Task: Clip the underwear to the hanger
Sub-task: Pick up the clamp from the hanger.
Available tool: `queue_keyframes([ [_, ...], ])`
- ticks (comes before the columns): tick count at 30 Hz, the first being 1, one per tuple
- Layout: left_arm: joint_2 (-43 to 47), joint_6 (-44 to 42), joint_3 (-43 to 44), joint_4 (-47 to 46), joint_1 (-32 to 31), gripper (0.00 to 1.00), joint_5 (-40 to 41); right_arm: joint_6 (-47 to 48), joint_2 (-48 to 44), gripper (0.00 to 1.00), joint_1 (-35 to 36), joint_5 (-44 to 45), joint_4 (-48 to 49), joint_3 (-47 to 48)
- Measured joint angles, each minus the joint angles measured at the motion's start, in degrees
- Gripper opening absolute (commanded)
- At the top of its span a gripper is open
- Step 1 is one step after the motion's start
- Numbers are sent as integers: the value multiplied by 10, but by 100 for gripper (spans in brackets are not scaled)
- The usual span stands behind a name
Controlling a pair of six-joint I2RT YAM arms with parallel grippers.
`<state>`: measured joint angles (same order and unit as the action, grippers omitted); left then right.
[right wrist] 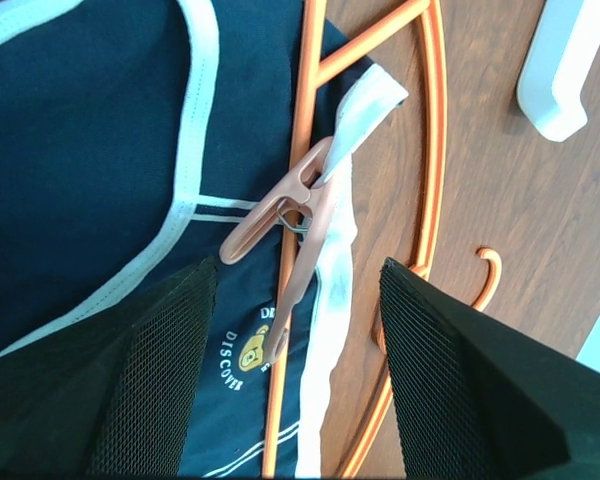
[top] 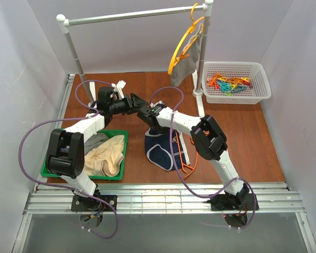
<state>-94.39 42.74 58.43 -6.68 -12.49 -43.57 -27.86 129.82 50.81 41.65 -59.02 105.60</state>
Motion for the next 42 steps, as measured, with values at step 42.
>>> queue_keyframes([
  [42,0,8,-17,-8,3,73,4,2,12,28,-21,45,4,-24],
])
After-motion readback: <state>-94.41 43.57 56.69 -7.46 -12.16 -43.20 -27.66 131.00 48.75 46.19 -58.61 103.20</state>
